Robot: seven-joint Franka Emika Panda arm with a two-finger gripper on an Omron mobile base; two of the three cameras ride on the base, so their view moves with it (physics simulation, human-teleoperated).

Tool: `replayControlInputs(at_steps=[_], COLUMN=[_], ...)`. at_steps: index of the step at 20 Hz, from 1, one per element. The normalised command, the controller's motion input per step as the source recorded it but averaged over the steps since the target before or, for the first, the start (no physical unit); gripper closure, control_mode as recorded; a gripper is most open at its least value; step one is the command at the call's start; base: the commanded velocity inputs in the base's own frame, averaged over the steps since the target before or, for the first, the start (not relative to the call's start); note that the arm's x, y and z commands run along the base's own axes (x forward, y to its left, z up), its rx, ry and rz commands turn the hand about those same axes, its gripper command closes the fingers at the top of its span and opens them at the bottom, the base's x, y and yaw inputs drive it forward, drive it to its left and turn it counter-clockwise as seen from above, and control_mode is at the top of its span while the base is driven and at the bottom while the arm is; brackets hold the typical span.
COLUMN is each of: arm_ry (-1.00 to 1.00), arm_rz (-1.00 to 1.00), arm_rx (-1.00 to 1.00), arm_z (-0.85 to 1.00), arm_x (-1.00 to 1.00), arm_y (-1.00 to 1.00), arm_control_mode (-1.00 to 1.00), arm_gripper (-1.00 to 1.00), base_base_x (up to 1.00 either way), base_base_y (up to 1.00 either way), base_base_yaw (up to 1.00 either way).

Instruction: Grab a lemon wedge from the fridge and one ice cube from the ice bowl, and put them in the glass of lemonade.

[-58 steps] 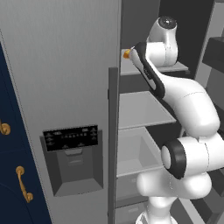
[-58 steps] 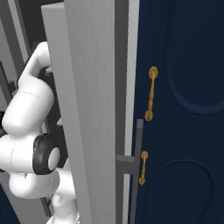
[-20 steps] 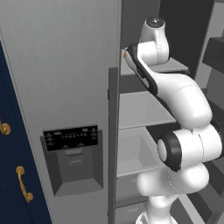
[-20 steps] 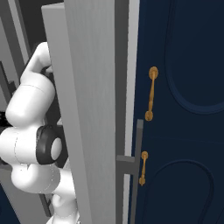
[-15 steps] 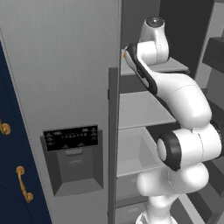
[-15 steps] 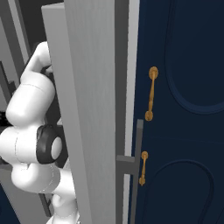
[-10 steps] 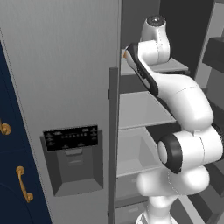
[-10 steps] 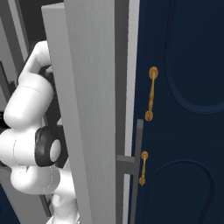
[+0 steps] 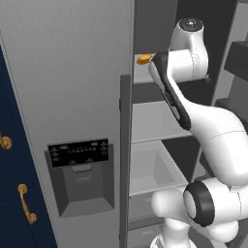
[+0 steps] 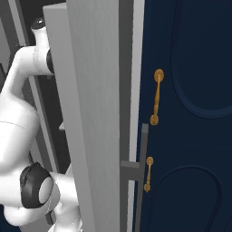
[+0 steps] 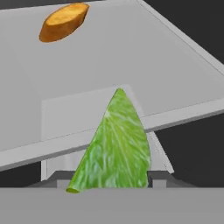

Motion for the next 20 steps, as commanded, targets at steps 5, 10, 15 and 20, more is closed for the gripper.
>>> replayControlInputs(at_steps=[5, 10, 15, 20], arm_ry=[-0.01, -0.06, -0.02, 0.00], arm_rz=[0.11, 0.16, 0.21, 0.08], arm_rx=[0.00, 0.00, -0.04, -0.06], arm_z=[-0.11, -0.11, -0.54, -0.34], arm_x=[-1.00, -1.00, -1.00, -0.60], arm_y=[-0.01, 0.00, 0.03, 0.17], arm_control_mode=[-1.00, -1.00, -1.00, 1.00], arm_gripper=[1.00, 1.00, 1.00, 1.00], base_base_x=[0.00, 0.00, 0.00, -0.40], base_base_y=[0.00, 0.00, 0.00, 0.19], base_base_yaw=[0.00, 0.00, 0.00, 0.02])
